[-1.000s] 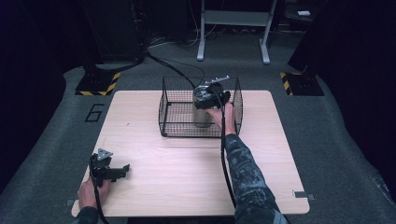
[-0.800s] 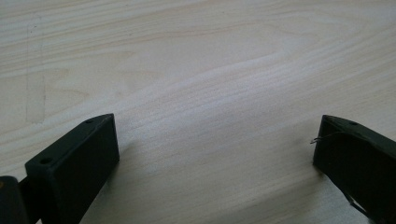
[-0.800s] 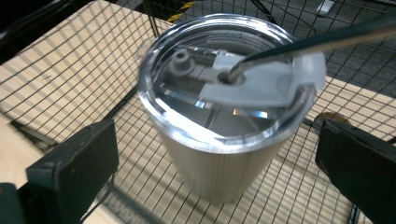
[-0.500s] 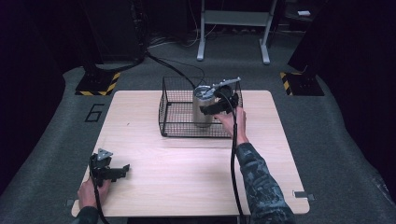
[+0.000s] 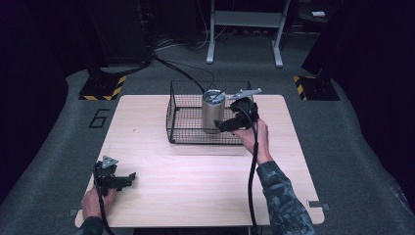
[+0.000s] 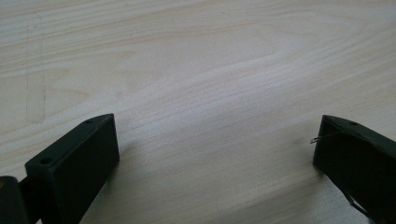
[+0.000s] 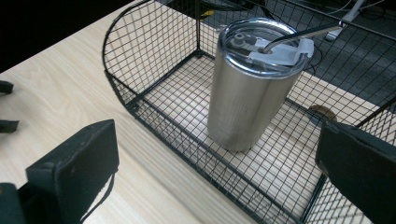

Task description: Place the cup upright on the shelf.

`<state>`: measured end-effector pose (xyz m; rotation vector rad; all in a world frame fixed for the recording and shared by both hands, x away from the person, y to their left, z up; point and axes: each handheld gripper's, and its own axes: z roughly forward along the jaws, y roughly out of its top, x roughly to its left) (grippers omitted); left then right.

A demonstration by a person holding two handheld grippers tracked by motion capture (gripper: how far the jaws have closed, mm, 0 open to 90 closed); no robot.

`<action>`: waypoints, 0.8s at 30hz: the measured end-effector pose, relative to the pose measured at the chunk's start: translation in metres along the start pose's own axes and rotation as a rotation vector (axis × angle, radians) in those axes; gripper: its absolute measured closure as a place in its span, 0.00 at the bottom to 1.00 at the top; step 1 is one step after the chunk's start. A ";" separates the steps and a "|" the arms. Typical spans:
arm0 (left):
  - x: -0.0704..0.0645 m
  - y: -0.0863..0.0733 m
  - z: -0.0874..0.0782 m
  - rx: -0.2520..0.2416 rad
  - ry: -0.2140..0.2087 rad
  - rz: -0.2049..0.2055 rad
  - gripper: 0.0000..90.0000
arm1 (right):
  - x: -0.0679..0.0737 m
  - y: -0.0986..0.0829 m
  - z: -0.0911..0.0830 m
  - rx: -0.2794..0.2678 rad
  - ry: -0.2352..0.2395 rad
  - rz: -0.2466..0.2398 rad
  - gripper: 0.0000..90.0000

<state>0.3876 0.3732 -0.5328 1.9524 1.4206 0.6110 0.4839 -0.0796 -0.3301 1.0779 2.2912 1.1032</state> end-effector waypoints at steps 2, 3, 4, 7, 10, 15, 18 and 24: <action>0.000 0.000 0.000 0.001 0.003 0.007 0.00 | 0.003 -0.008 -0.010 -0.010 -0.001 -0.008 0.00; 0.001 0.000 0.000 0.001 0.001 0.008 0.00 | 0.003 -0.011 -0.013 -0.018 -0.006 -0.016 0.00; 0.001 0.000 0.000 0.001 0.001 0.008 0.00 | 0.003 -0.011 -0.013 -0.018 -0.006 -0.016 0.00; 0.001 0.000 0.000 0.001 0.002 0.008 0.00 | 0.003 -0.026 -0.028 -0.015 -0.026 -0.020 0.00; 0.001 0.000 0.000 0.001 0.002 0.008 0.00 | 0.001 -0.034 -0.034 -0.026 -0.036 -0.007 0.00; 0.001 0.000 0.000 0.001 0.003 0.008 0.00 | -0.010 -0.069 -0.055 -0.030 -0.079 0.034 0.00; 0.001 0.000 0.000 0.001 0.003 0.008 0.00 | -0.015 -0.088 -0.061 -0.013 -0.102 0.051 0.00; 0.001 0.000 0.000 0.002 0.003 0.009 0.00 | -0.029 -0.136 -0.072 0.006 -0.153 0.117 0.00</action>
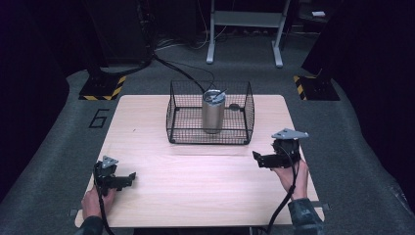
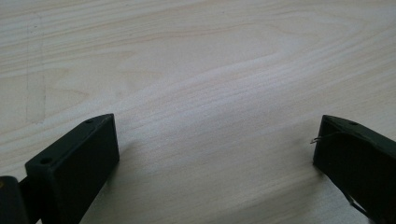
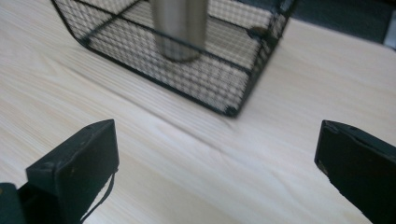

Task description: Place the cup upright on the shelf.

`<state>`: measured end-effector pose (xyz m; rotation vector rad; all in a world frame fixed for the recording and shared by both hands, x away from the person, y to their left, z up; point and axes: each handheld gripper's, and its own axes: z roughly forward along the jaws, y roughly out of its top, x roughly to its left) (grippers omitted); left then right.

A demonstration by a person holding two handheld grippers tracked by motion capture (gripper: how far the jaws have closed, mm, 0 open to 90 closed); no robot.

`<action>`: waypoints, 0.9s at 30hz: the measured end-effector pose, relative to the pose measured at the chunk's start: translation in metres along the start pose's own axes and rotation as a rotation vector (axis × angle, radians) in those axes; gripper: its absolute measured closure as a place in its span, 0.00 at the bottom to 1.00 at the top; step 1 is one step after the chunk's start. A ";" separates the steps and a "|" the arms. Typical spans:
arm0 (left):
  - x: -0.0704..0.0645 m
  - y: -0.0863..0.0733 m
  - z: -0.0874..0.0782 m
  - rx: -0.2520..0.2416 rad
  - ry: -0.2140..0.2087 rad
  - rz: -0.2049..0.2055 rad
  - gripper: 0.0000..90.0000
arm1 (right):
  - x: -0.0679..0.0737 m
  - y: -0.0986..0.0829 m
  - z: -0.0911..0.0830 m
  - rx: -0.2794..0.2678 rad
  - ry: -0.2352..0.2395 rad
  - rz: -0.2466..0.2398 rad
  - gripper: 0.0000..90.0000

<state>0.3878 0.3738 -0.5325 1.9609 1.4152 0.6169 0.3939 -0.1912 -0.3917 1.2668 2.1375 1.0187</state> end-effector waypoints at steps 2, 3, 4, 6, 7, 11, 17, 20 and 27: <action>0.000 0.000 0.000 -0.001 -0.001 0.000 0.00 | -0.005 -0.015 -0.001 0.010 -0.016 0.012 0.00; 0.000 0.000 0.000 0.006 0.000 0.002 0.00 | -0.007 -0.023 -0.001 0.013 -0.029 0.016 0.00; 0.000 0.000 0.000 0.006 0.000 0.002 0.00 | -0.007 -0.023 -0.001 0.013 -0.029 0.016 0.00; 0.000 0.000 0.000 0.006 -0.001 0.002 0.00 | -0.016 -0.046 0.001 0.031 -0.050 0.051 0.00; 0.000 0.000 0.000 -0.001 -0.001 0.000 0.00 | -0.020 -0.054 0.002 0.040 -0.057 0.064 0.00; 0.000 0.000 0.000 -0.002 -0.001 -0.001 0.00 | -0.029 -0.078 0.008 0.058 -0.079 0.105 0.00; 0.000 0.000 0.000 -0.007 0.001 -0.008 0.00 | -0.046 -0.117 0.026 0.104 -0.135 0.151 0.00; 0.000 0.000 0.001 -0.007 -0.001 -0.008 0.00 | -0.051 -0.130 0.033 0.100 -0.143 0.173 0.00; 0.000 0.000 0.001 -0.007 0.001 -0.008 0.00 | -0.057 -0.144 0.043 0.095 -0.177 0.174 0.00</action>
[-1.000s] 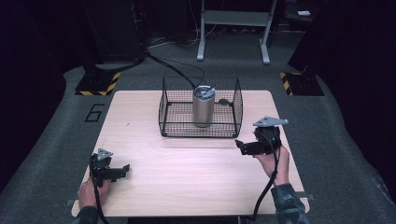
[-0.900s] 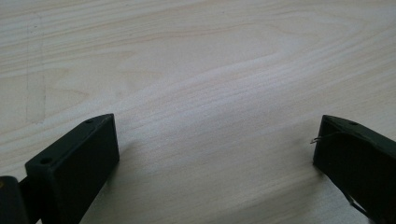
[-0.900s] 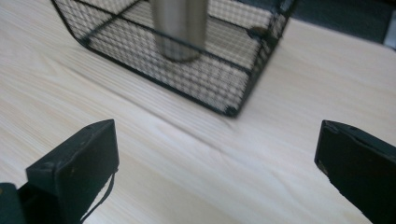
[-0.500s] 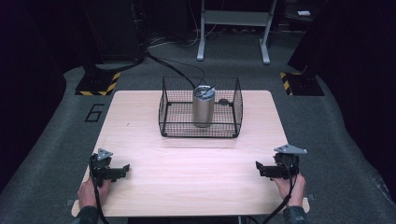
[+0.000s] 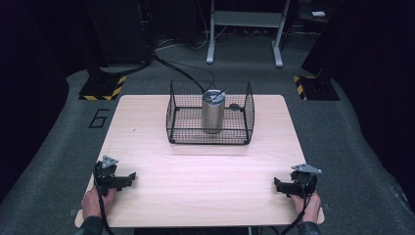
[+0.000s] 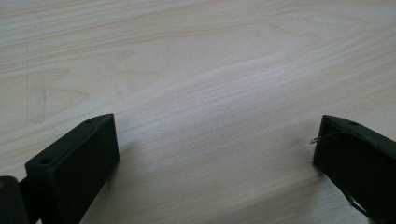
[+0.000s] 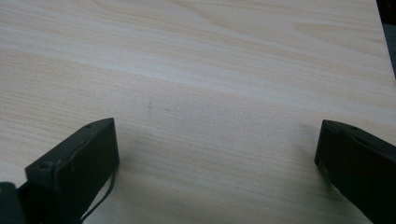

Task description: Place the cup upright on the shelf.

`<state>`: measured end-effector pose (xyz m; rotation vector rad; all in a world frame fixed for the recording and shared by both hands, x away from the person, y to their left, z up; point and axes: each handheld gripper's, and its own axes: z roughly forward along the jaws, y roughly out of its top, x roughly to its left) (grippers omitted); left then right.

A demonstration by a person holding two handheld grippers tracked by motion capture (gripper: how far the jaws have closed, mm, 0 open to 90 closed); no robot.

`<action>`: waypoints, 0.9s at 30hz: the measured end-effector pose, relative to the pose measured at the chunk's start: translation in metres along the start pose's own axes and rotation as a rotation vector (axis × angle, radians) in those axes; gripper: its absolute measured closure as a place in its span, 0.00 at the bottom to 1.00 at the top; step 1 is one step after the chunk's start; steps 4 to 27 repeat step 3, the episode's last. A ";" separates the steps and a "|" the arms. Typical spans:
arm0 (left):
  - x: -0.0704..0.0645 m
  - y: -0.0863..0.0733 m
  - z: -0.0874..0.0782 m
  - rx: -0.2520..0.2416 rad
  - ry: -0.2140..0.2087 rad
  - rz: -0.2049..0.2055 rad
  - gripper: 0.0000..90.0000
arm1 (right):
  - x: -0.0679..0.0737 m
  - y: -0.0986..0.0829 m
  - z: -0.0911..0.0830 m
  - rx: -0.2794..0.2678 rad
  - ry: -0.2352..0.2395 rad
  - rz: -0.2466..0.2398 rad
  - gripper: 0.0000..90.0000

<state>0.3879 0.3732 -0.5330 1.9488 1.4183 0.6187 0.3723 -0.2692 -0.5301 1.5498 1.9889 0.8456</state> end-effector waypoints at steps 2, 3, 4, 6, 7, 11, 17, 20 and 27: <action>0.000 0.000 0.000 0.000 0.000 0.000 0.00 | 0.000 0.000 0.000 0.005 0.002 -0.001 0.00; 0.000 0.000 0.000 0.002 -0.001 0.002 0.00 | 0.000 0.000 0.000 0.000 0.001 0.001 0.00; 0.000 0.000 0.000 0.002 -0.001 0.002 0.00 | 0.000 0.000 0.000 0.000 0.001 0.001 0.00; 0.000 0.000 0.000 0.002 -0.001 0.002 0.00 | 0.000 0.000 0.000 0.000 0.001 0.001 0.00; 0.000 0.000 0.000 0.002 -0.001 0.002 0.00 | 0.000 0.000 0.000 0.000 0.001 0.001 0.00; 0.000 0.000 0.000 0.002 -0.001 0.002 0.00 | 0.000 0.000 0.000 0.000 0.001 0.001 0.00; 0.000 0.000 0.000 0.002 -0.001 0.002 0.00 | 0.000 0.000 0.000 0.000 0.001 0.001 0.00; 0.000 0.000 0.000 0.002 -0.001 0.002 0.00 | 0.000 0.000 0.000 0.000 0.001 0.001 0.00; 0.000 0.000 0.000 0.002 -0.001 0.002 0.00 | 0.000 0.000 0.000 0.000 0.001 0.001 0.00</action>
